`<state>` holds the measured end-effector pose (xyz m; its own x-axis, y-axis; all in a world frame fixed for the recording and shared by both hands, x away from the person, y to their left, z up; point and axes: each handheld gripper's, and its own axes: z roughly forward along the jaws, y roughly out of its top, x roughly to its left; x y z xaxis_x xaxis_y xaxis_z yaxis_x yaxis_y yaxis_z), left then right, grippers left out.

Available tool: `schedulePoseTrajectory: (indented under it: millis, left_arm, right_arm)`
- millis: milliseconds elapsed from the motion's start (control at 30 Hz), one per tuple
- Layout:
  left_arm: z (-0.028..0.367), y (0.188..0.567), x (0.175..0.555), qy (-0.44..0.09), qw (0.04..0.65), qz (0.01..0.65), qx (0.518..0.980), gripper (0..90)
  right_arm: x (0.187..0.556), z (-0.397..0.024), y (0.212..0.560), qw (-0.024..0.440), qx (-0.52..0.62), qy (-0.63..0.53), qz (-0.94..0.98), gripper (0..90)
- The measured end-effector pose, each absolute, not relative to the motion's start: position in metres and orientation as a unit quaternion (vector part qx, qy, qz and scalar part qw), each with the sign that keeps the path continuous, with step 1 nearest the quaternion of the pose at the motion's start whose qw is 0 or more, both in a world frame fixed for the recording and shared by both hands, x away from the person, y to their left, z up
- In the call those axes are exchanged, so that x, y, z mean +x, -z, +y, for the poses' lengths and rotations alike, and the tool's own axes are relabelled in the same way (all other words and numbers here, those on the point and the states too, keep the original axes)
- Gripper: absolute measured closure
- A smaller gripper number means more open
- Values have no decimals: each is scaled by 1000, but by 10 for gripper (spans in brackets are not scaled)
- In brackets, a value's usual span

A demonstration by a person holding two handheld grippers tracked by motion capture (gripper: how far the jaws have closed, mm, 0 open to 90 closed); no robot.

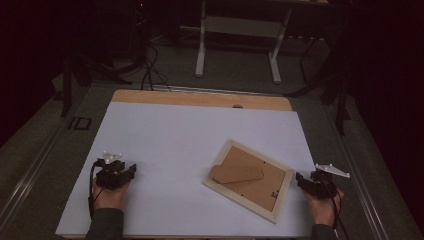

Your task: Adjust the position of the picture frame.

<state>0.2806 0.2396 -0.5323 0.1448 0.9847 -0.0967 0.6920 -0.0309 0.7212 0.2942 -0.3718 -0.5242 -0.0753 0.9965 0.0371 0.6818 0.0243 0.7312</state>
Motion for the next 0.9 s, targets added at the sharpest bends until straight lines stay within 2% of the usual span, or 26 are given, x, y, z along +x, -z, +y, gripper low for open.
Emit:
schedulePoseTrajectory:
  millis: [233, 267, 433, 500, 533, 567, 600, 667, 900]
  left_arm:
    - [233, 529, 278, -226, 343, 594, 692, 547]
    - [233, 527, 278, -213, 354, 590, 694, 547]
    - [232, 525, 276, -211, 361, 580, 699, 568]
    - [231, 524, 277, -209, 364, 575, 702, 586]
    - [231, 523, 278, -206, 365, 574, 703, 593]
    - [231, 523, 278, -206, 365, 574, 703, 597]
    - [232, 522, 279, -206, 366, 574, 703, 598]
    - [232, 521, 278, -204, 367, 574, 703, 600]
    - [232, 521, 278, -194, 375, 570, 705, 600]
  right_arm:
    - [288, -367, 516, 269, 607, -320, 676, 529]
    - [287, -365, 515, 267, 602, -322, 681, 557]
    - [287, -361, 517, 260, 599, -321, 686, 603]
    - [286, -358, 519, 250, 594, -318, 696, 747]
    - [286, -356, 519, 247, 589, -320, 699, 788]
    - [286, -356, 519, 247, 589, -320, 699, 788]
    - [284, -352, 518, 251, 582, -320, 704, 869]
    - [281, -349, 516, 252, 580, -325, 703, 897]
    - [275, -342, 519, 243, 580, -320, 708, 899]
